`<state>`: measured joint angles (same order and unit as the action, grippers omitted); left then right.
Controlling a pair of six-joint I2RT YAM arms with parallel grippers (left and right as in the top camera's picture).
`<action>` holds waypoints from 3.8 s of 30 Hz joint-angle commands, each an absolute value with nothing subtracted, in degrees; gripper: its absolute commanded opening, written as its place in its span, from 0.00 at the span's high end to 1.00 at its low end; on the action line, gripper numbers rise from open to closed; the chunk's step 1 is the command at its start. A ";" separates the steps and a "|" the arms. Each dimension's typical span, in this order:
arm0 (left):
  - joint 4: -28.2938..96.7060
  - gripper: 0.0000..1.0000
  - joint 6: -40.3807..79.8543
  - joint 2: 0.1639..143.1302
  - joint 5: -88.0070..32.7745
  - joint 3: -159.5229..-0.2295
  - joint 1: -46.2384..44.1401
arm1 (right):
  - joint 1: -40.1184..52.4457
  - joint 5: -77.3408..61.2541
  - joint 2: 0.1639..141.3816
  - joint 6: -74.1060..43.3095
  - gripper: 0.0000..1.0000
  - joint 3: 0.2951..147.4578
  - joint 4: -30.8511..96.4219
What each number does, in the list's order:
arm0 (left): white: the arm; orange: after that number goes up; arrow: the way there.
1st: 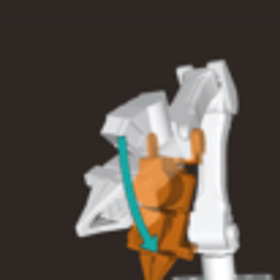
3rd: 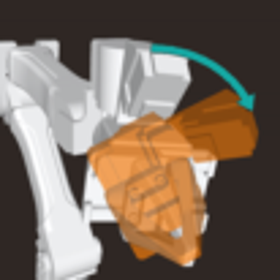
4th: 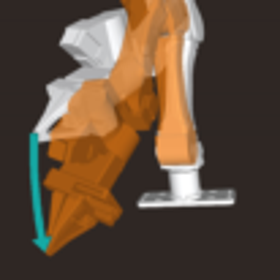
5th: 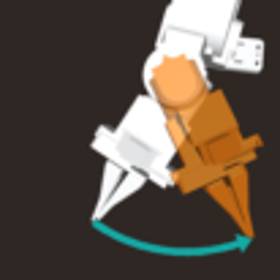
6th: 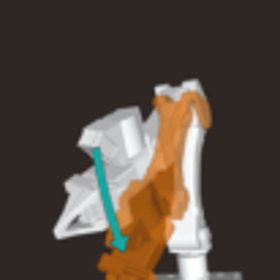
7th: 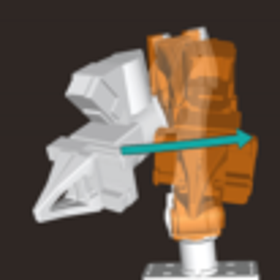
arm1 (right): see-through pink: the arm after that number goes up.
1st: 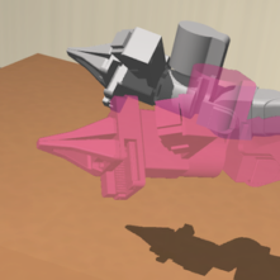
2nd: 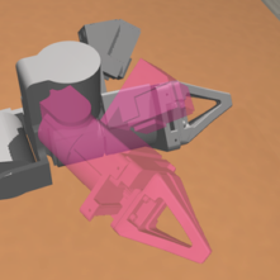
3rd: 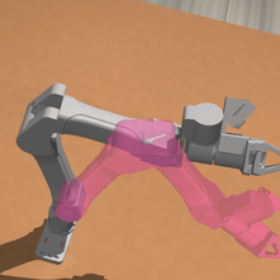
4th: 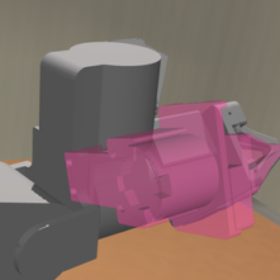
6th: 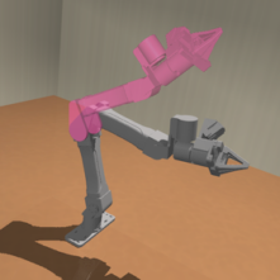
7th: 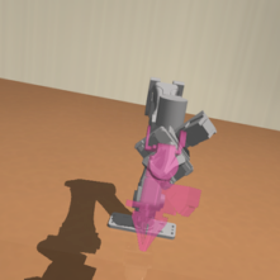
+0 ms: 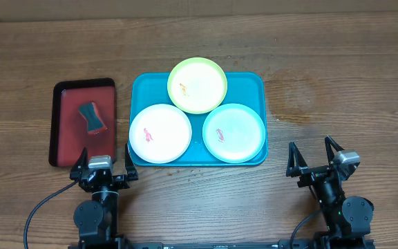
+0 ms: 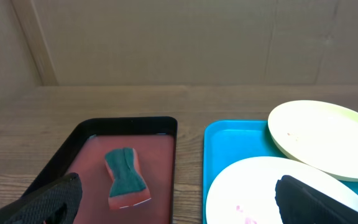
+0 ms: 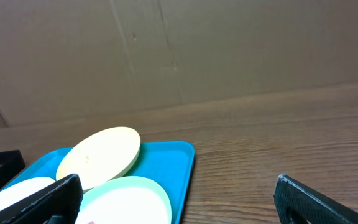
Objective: Clean dirty plates on tray and stack at the side
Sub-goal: 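Move the left gripper toward the sponge on the red tray, then lower the left gripper and grasp the green-orange sponge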
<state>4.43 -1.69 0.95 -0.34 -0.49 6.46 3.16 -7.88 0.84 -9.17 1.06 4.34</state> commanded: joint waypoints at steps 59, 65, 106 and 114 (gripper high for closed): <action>4.47 0.00 -2.61 0.27 0.01 -0.27 6.17 | 3.46 -7.33 0.23 -8.97 0.00 0.47 4.19; 4.45 0.00 -2.61 0.27 0.01 -0.27 6.17 | 3.46 -7.33 0.23 -8.97 0.00 0.47 4.19; 29.15 0.00 -6.79 44.47 -24.23 -58.70 6.50 | 3.46 -7.33 0.23 -8.97 0.00 0.47 4.19; 39.62 0.00 12.64 66.43 12.43 -71.59 6.52 | 3.46 -7.33 0.23 -8.97 0.00 0.47 4.19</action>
